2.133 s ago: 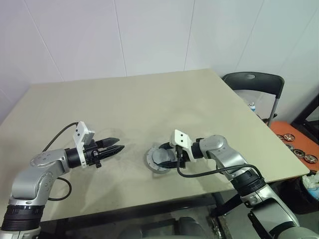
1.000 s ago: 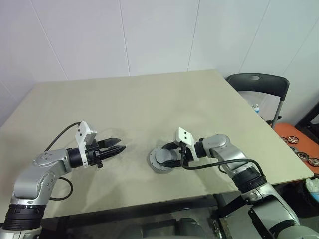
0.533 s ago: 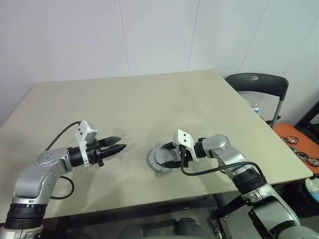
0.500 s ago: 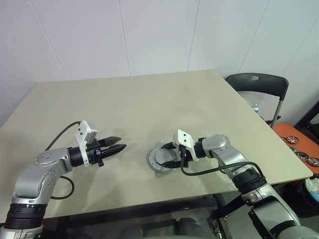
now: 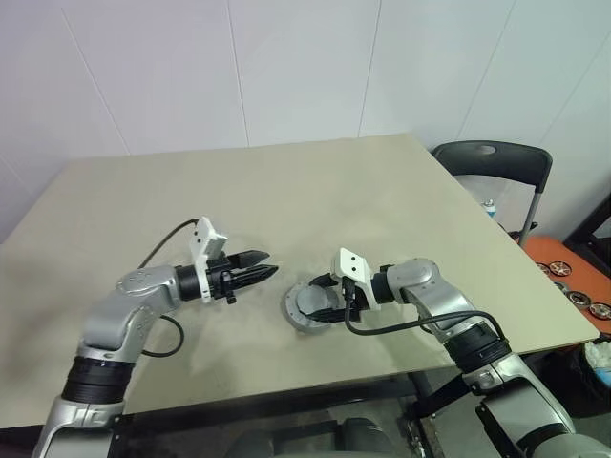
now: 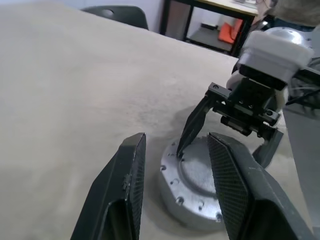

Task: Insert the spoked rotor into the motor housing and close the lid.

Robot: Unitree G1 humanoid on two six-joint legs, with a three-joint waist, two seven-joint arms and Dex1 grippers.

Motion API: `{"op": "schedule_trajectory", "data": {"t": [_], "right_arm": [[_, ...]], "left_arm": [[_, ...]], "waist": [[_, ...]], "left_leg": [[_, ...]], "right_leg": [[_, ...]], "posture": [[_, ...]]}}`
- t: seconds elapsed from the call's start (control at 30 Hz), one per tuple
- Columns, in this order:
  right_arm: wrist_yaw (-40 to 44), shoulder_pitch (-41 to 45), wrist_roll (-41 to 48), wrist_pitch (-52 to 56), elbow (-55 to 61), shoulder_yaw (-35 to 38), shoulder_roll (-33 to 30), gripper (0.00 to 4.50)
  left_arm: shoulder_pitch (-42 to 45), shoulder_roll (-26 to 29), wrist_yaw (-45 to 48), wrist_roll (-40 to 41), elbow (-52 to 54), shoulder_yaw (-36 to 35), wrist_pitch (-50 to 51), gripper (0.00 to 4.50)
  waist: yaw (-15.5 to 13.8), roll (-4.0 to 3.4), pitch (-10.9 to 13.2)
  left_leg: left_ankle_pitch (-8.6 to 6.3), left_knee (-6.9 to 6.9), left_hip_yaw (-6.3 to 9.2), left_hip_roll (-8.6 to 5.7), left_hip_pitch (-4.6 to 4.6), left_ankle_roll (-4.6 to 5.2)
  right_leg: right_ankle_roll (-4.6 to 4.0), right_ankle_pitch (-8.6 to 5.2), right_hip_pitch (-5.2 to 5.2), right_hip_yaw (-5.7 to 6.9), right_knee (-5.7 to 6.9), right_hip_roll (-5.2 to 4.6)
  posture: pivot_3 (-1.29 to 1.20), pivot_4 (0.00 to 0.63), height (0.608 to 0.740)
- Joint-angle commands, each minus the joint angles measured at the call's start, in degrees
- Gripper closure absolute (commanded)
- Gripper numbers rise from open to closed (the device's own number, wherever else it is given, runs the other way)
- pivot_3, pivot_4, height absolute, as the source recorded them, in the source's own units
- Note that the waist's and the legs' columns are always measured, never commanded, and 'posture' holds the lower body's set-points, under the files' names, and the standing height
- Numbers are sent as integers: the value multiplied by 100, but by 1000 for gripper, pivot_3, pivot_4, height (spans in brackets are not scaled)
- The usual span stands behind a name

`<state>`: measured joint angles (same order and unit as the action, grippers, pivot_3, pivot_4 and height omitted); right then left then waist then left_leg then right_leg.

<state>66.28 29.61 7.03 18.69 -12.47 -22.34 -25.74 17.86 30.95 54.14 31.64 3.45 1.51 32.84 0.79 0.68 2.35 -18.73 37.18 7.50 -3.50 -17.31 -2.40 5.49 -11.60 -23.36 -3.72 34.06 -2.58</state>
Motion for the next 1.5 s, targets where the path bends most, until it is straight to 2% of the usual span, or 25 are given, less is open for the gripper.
{"op": "schedule_trajectory", "data": {"t": [0.03, 0.13, 0.2, 0.63, 0.83, 1.03, 1.23, 1.5], "right_arm": [[-42, -249, -274, 259, -171, -272, -57, 1215], [-95, -279, -269, 292, -136, -245, -62, 1215], [-131, -303, -269, 318, -110, -228, -61, 1215], [-290, -394, -278, 363, -19, -201, -29, 1215], [-355, -421, -283, 377, 15, -194, -30, 1215], [-409, -437, -296, 379, 22, -179, -36, 1215], [-431, -424, -300, 411, 48, -178, -53, 1215], [-393, -403, -301, 532, 104, -208, -108, 1215]], "left_arm": [[250, -113, 217, -133, -374, 138, -166, 3016], [345, -208, 422, -308, -709, 364, -284, 4011], [410, -315, 536, -367, -798, 561, -222, 4440], [738, -885, 750, -689, -970, 1220, -241, 4440], [729, -867, 779, -861, -1094, 1213, -364, 4440], [702, -842, 691, -1452, -1438, 1516, -834, 4440], [707, -952, 698, -1715, -1632, 1713, -892, 4440], [727, -955, 759, -1720, -1677, 1632, -910, 4440]], "waist": [[0, 0, 0], [1, 0, 0], [0, 1, -1], [1, 6, -5], [7, 6, -5], [1, 6, -7], [4, 3, -12], [5, 0, -14]], "left_leg": [[0, -1, 0, 0, 0, 0], [0, -1, 0, 0, 0, 0], [0, 0, 0, -1, 0, 0], [0, 3, 1, 0, 1, 0], [0, 3, 1, 1, 2, 1], [0, 3, 1, 0, 4, 1], [0, 3, 1, 0, 3, 1], [0, 1, 1, 1, 27, 1]], "right_leg": [[0, 0, 0, 0, 0, 0], [0, 0, 0, 0, 0, 0], [0, -1, 0, 0, 0, 1], [1, -1, 3, 0, 1, 1], [1, -1, 4, 0, 2, 2], [1, -1, 6, 0, 1, 2], [-3, -6, 31, 0, 1, 2], [-10, -16, 59, 0, -1, 2]], "posture": [[0, 0, 740], [0, 0, 740], [0, 0, 740], [0, 0, 740], [0, 0, 740], [0, 0, 740], [0, 0, 740], [0, 0, 740]]}}
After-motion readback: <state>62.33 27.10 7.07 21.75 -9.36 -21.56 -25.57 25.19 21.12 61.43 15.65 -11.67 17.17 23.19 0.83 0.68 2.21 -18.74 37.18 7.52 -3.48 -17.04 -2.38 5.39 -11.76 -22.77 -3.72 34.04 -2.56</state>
